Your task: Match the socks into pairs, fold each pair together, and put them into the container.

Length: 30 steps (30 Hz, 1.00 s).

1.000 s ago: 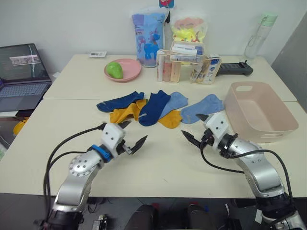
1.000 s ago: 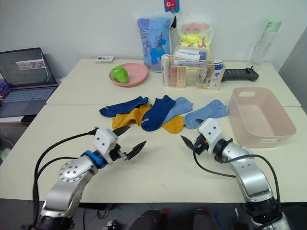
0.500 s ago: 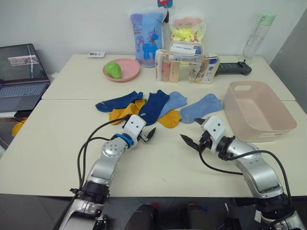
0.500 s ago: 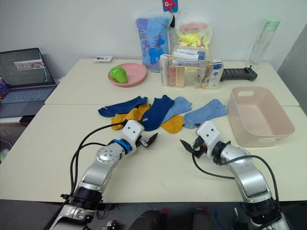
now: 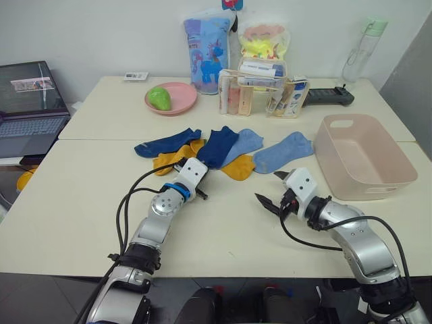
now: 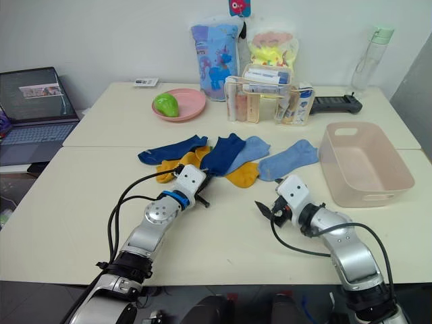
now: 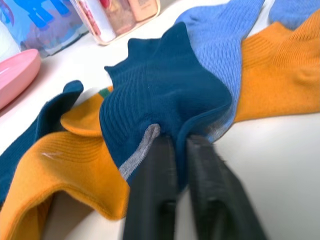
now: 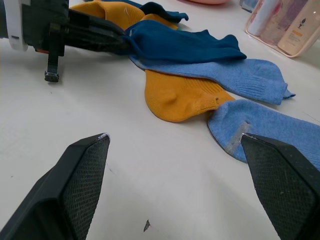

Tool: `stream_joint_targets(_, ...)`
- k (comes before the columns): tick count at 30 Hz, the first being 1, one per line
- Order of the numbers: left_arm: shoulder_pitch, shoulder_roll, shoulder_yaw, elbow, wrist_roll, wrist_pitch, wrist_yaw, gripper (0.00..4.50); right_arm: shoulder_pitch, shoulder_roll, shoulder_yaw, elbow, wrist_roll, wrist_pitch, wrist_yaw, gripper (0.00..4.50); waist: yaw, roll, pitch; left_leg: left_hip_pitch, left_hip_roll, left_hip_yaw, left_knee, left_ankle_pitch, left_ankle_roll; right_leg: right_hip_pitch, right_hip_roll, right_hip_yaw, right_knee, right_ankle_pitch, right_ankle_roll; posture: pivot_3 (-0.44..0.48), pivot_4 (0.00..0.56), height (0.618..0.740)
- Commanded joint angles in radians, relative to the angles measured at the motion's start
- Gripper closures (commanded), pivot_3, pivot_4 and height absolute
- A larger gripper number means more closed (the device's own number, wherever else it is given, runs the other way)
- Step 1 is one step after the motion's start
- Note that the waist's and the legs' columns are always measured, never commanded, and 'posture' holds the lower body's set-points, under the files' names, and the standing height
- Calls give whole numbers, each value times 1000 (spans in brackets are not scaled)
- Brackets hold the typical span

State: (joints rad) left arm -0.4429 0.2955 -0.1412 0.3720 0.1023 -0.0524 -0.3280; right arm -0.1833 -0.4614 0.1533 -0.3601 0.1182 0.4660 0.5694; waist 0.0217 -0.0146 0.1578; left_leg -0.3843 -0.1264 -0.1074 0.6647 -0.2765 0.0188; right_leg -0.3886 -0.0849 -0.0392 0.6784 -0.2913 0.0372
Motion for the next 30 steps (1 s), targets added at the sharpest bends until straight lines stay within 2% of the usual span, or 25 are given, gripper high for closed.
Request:
stream_joint_targets(1, 5, 23, 11, -41, 5, -67, -12, 4467, -4, -6, -1, -51, -4, -13, 0, 0, 0, 0, 0, 0, 0, 0, 0, 0, 0, 0, 0, 0, 0, 0, 0, 0, 150, 740)
stream_joint_targets(6, 51, 58, 24, -150, -49, -77, -91, 4467, -8, 1, -14, -65, 18, 9, 5, 0, -1, 0, 0, 0, 0, 0, 0, 0, 0, 0, 0, 0, 0, 0, 0, 0, 150, 740)
stream_joint_targets(9, 115, 114, 27, -291, -131, -31, -222, 4467, -16, -16, -22, -63, 22, 10, 18, 0, -2, 0, 0, 0, 0, 0, 0, 0, 0, 0, 0, 0, 0, 0, 0, 0, 150, 740)
stream_joint_targets(10, 173, 184, 23, -414, -226, 32, -346, 4467, -25, -34, -38, -46, 24, 0, 31, 0, -5, 0, 0, 0, 0, 0, 0, 0, 0, 0, 0, 0, 0, 0, 0, 0, 150, 740)
stream_joint_targets(13, 284, 350, 29, -656, -428, 218, -574, 4467, -41, -70, -74, -13, 37, -17, 56, 0, -21, 1, 1, 0, 1, 0, -1, 0, 0, 0, 0, 0, -1, 0, -1, 0, 150, 740)
stream_joint_targets(16, 346, 507, 31, -783, -534, 382, -704, 4467, -43, -89, -93, 4, 49, -26, 73, 0, -21, 2, 2, 0, 1, 0, -1, 0, 1, 0, 0, 0, 0, -1, -2, 0, 150, 740)
stream_joint_targets(18, 367, 572, 20, -820, -534, 412, -749, 4467, -37, -92, -93, 14, 46, -39, 82, 0, -21, 2, 2, 1, 1, 0, -1, 0, 1, 0, 0, 0, 0, -1, -2, 0, 150, 740)
stream_joint_targets(22, 382, 622, -32, -804, -430, 363, -780, 4467, -34, -85, -85, 31, 39, -54, 88, 0, -21, 2, 2, 1, 1, 0, -1, -1, 2, 0, 0, 0, 0, -1, -2, 0, 150, 740)
stream_joint_targets(25, 383, 614, -50, -774, -383, 325, -778, 4467, -34, -78, -74, 28, 39, -50, 92, 0, -20, 2, 2, 0, 1, 0, -2, 0, 1, 0, 0, 0, 0, -1, -2, 0, 150, 740)
stream_joint_targets(28, 381, 600, -51, -760, -366, 300, -779, 3908, -44, -66, -64, 38, 43, -46, 94, 0, -20, 2, 2, 0, 1, 0, -2, -1, 1, 0, 0, 0, 0, -1, -2, 0, 150, 740)
stream_joint_targets(30, 387, 599, -38, -747, -353, 287, -772, 3385, -59, -46, -63, 72, 59, -23, 98, 0, -20, 2, 2, 0, 1, 0, -2, -1, 1, 0, 0, 0, 0, -1, -2, 0, 150, 740)
